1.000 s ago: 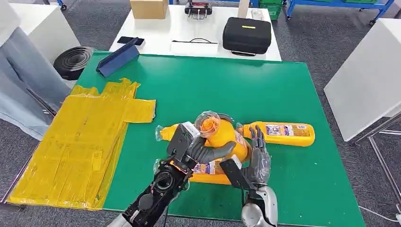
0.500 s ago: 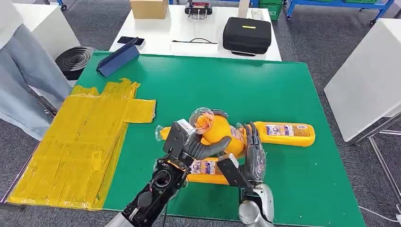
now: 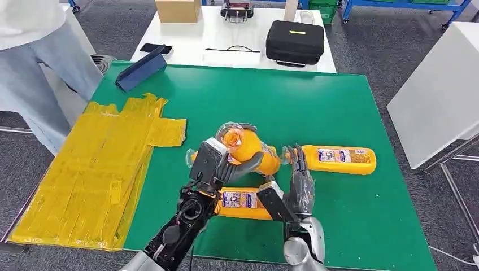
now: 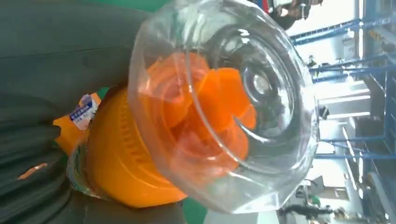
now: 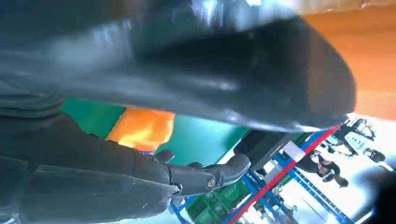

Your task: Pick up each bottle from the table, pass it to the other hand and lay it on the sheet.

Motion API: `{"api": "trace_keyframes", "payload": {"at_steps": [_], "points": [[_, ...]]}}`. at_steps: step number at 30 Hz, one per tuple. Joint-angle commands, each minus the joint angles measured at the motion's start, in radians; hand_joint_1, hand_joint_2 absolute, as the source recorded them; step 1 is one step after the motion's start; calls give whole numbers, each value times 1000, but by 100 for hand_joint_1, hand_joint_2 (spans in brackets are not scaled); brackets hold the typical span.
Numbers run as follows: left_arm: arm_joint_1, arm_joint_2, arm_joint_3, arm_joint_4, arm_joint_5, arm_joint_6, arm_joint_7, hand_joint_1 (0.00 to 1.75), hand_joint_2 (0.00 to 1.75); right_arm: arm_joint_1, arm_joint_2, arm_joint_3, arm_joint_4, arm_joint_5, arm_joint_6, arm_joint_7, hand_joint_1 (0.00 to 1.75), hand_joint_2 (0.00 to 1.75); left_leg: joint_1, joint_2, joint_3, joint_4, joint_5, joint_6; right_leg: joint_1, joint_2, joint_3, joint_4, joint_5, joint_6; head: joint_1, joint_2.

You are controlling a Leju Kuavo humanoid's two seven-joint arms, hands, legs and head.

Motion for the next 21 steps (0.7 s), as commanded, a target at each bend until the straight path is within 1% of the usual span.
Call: {"api": "trace_keyframes", "payload": {"at_steps": [1,2,4,5,7,8,9,11,12,13,14,15,17,18,20,21], "points": [[-44,31,17,66,-49,49,-4,175,175,-37,0,9,58,-11,7,-12,0,0,2,3,6,0,-2,-4,2,2,6,-2,-1,-3,0,0],[-44,33,14,65,-59,57,-4,175,175,-37,0,10,57,-11,6,-12,0,0,2,4,5,-1,-2,-4,2,3,5,-2,0,-3,0,0],[-41,38,-1,61,-120,126,-1,175,175,-36,2,14,54,-11,8,-13,0,0,1,3,3,-1,-1,-2,1,2,3,-1,0,-2,0,0],[-42,37,-2,61,-130,138,1,175,175,-36,2,15,53,-11,8,-13,0,0,1,4,5,-1,-2,-3,2,3,5,-2,-1,-3,0,0],[-50,38,0,63,-204,243,5,175,175,-33,3,20,51,-12,11,-9,0,0,1,2,2,-1,-1,-2,1,1,2,-1,0,-2,0,0],[-54,38,2,62,-234,284,7,175,175,-31,4,21,52,-12,10,-9,0,0,2,3,5,0,-2,-3,2,2,5,-2,-1,-3,0,0],[-59,38,8,57,-265,333,8,175,175,-27,6,24,52,-12,10,-9,0,0,1,3,3,0,-1,-2,1,2,3,-1,0,-2,0,0],[-57,35,27,26,-260,342,6,175,175,-16,7,29,42,-10,8,-9,0,0,1,2,4,0,-1,-3,1,2,4,-1,-1,-2,0,0],[-48,29,58,-6,-181,288,-13,175,175,-10,7,31,40,-10,6,-8,0,0,2,4,5,0,-2,-4,2,3,6,-1,-1,-3,0,0],[-40,28,73,-32,-134,254,-31,175,175,-5,8,31,38,-11,4,-9,0,0,1,3,3,0,-1,-3,1,2,3,-1,-1,-2,0,0],[-38,31,81,-42,-114,238,-33,175,175,-2,8,32,38,-11,2,-10,0,0,2,4,6,0,-3,-4,2,3,6,-1,-1,-3,0,0],[-33,27,90,-55,-70,195,-33,175,175,-1,8,32,38,-11,1,-10,0,0,2,3,4,0,-2,-3,2,2,4,-1,-1,-3,0,0],[-29,32,93,-67,-67,190,-32,175,175,1,7,33,39,-11,-1,-10,0,0,1,3,2,0,-1,-2,1,2,2,-1,0,-2,0,0],[-29,32,93,-67,-67,190,-32,175,175,1,7,33,39,-11,-1,-10,0,0,2,4,4,0,-2,-3,2,3,4,-1,-1,-2,0,0],[-27,32,92,-67,-67,190,-33,175,175,0,6,33,39,-11,-1,-10,0,0,0,2,2,-1,-1,-2,0,1,2,-1,0,-1,0,0],[-27,32,92,-67,-67,190,-33,175,175,0,6,33,39,-11,-1,-10,0,0,1,3,5,0,-2,-3,1,2,4,-1,-1,-2,0,0]]}}
